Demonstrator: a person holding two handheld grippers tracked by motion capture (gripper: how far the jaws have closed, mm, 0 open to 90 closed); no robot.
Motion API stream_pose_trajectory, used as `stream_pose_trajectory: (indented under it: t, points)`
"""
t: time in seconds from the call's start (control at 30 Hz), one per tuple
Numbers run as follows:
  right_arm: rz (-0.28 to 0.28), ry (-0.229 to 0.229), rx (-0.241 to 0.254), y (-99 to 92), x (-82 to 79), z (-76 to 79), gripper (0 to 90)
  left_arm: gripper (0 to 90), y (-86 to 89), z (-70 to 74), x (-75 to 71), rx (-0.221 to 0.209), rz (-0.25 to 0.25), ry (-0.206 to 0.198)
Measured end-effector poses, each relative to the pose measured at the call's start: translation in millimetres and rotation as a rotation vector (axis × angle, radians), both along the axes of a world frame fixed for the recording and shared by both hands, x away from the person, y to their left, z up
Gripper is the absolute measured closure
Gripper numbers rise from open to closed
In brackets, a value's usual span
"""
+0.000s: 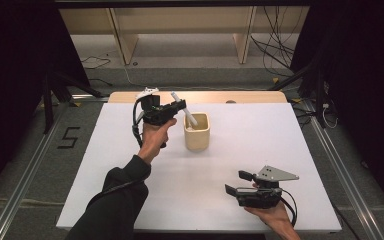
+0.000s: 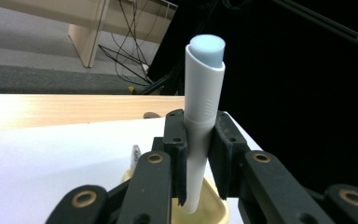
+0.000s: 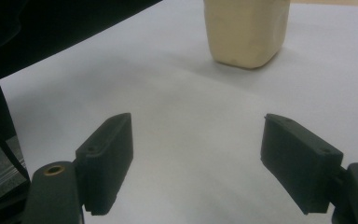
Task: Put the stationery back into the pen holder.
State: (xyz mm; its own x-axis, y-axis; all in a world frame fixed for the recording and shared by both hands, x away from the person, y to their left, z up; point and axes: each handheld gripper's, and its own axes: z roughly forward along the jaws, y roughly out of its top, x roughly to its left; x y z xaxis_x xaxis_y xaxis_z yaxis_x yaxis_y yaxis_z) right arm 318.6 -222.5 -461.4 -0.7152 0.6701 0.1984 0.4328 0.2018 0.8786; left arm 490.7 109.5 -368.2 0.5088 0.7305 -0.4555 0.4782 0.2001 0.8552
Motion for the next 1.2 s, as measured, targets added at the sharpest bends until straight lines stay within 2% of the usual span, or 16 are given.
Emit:
stream_pose_trajectory:
  t: [0.57, 0.63, 0.97, 1.2]
  points:
    - [0.001, 0.002, 0.003, -0.9, -1.5, 0.3, 26.0, 77.7, -12.8, -15.4, 13.2, 0.035, 0.023, 0.025]
    - [0.002, 0.002, 0.004, -0.9, -1.5, 0.2, 26.0, 77.7, -13.2, -17.3, 14.1, 0.046, 0.021, 0.022]
    - [0.007, 0.007, -0.001, 0.3, -1.6, -0.7, 26.2, 77.6, -14.3, -22.6, 17.2, 0.042, 0.038, 0.015]
    - [0.010, 0.007, -0.002, 0.5, -1.5, -1.1, 26.5, 77.5, -19.4, -24.9, 17.2, 0.051, 0.029, 0.004]
